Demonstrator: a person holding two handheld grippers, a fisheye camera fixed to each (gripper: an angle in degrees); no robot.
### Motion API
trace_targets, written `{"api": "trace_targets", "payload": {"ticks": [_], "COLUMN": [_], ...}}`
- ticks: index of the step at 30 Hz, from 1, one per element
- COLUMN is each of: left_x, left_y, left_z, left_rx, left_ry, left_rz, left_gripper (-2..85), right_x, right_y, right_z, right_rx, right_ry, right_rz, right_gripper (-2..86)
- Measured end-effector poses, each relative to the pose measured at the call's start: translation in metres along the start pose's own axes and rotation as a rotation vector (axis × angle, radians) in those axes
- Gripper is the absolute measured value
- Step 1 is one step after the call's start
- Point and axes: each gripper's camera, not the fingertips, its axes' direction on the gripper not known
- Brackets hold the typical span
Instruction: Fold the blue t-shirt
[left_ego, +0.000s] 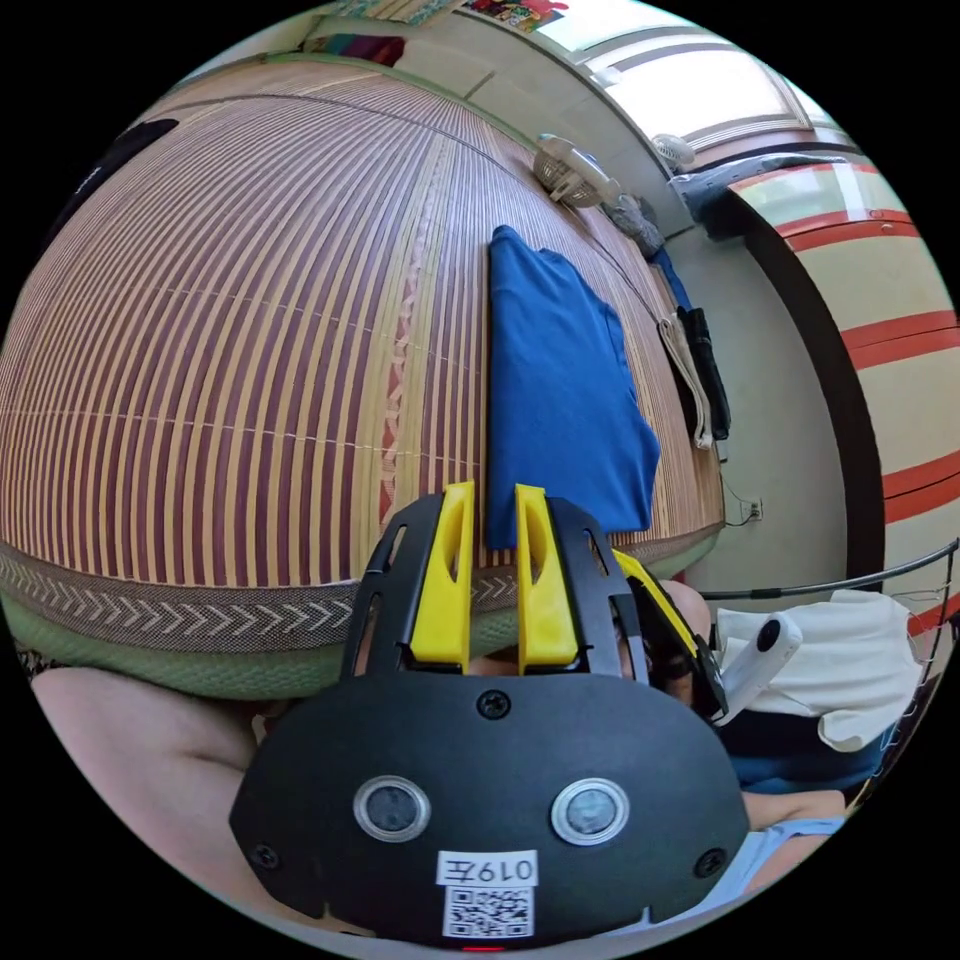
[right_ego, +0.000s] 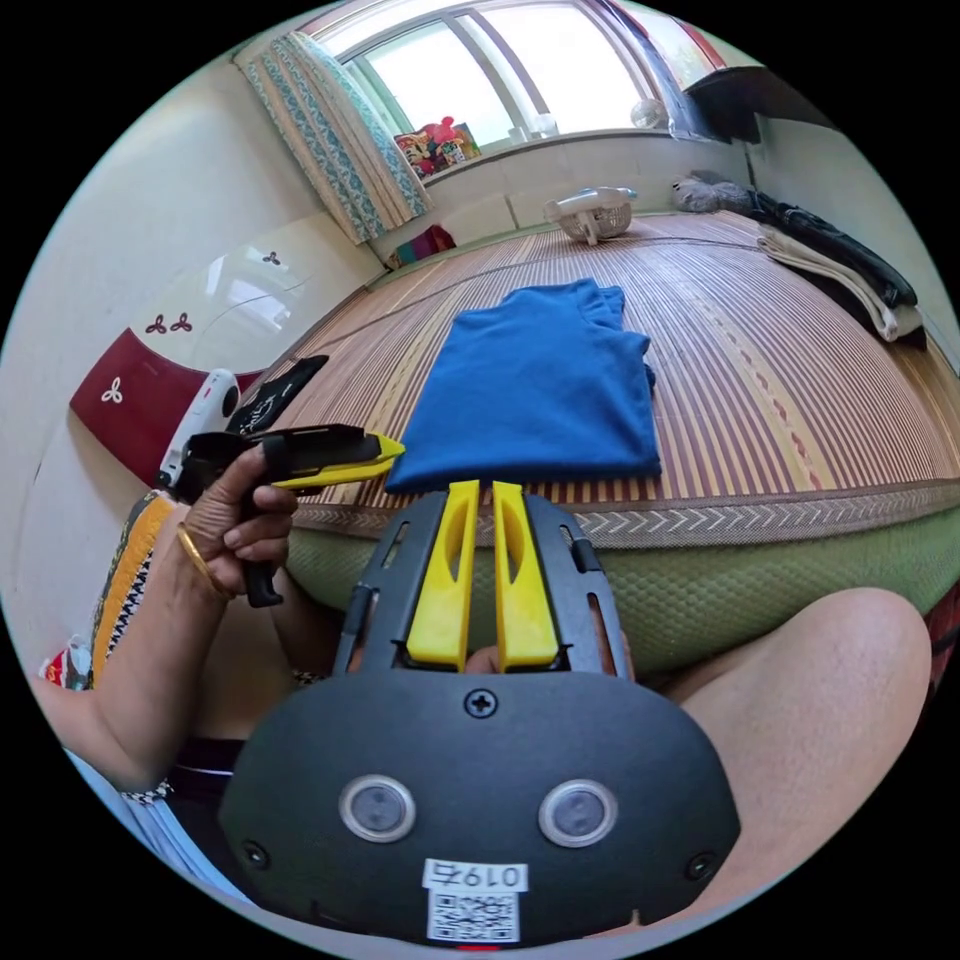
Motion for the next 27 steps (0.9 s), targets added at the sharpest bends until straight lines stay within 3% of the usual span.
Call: {"api": "trace_targets", "payload": {"ticks": [7, 12, 17, 27], "left_x": [-0.054, -0.084, -0.109, -0.113], "left_y": [-0.024, -0.038, -0.047, -0.059], "left_z": [-0.006, -0.011, -0.03, -0.072], "left_rx": [-0.103, -0.138, -0.091, -0.074], "left_ry": [0.234, 0.38, 0.595, 0.701], "left_rz": [-0.073, -0.135, -0.183, -0.198], "left_gripper": [3.4, 2.3, 1.6, 1.8], "right_x": [0.036, 0.074, 0.134, 0.226], "right_y": [-0.009, -0.013, -0.017, -0.02], "right_z": [-0.001, 0.003, 0.014, 0.03], "right_rx": [-0.008, -0.047, -0.095, -0.01], "right_ry": [-0.049, -0.248, -0.565, -0.803], "right_rz": [-0.021, 0.043, 0.225, 0.696], "right_gripper": [3.4, 8.0, 10.5, 15.0]}}
